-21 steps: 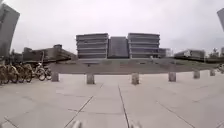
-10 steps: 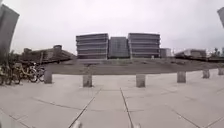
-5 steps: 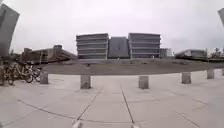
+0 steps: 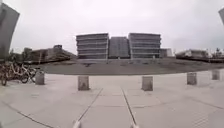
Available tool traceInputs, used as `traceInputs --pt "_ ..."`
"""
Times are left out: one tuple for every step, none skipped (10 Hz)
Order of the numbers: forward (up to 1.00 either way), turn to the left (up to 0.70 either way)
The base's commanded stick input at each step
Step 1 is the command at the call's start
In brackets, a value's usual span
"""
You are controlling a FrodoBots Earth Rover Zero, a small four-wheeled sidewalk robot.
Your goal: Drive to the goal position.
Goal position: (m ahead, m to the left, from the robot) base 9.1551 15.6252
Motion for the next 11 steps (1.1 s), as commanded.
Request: traceInputs --pt "0.7 0.0" --pt "0.7 0.0" --pt "0.7 0.0" --pt "0.7 0.0" --pt "0.7 0.0" --pt "0.7 0.0" --pt "0.7 0.0" --pt "0.7 0.0" --pt "0.7 0.0" --pt "0.7 0.0" --pt "0.7 0.0"
